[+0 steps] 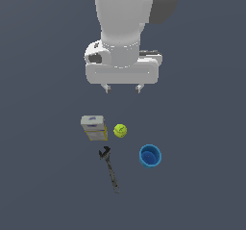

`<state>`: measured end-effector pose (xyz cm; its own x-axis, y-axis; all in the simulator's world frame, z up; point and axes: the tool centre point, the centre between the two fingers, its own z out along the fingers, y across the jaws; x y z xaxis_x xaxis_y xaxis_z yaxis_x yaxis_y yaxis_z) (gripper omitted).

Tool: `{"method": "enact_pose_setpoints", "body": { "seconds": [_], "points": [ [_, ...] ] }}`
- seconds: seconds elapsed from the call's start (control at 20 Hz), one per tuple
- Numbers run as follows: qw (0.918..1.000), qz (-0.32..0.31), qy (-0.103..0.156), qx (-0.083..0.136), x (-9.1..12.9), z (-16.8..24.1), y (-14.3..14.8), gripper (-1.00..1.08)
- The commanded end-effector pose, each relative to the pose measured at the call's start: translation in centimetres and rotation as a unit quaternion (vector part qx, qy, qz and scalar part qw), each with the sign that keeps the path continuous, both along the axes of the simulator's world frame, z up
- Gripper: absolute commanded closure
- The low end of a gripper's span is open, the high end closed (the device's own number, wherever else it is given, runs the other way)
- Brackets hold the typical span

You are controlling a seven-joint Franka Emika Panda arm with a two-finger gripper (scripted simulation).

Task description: Pick up a designated object from a clutter of objects.

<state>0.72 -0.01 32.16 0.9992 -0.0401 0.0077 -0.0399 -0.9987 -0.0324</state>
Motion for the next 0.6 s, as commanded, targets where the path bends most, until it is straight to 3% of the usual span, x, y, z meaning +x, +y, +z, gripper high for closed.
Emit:
{"method": "enact_pose_setpoints", "body": {
  "seconds": [0.0,0.55],
  "points": [
    [1.0000,0.000,0.000,0.000,0.0,0.0,0.0,-0.20],
    [0.9999,0.010,-0.002,0.004,0.1,0.3,1.4,-0.20]
  ]
}}
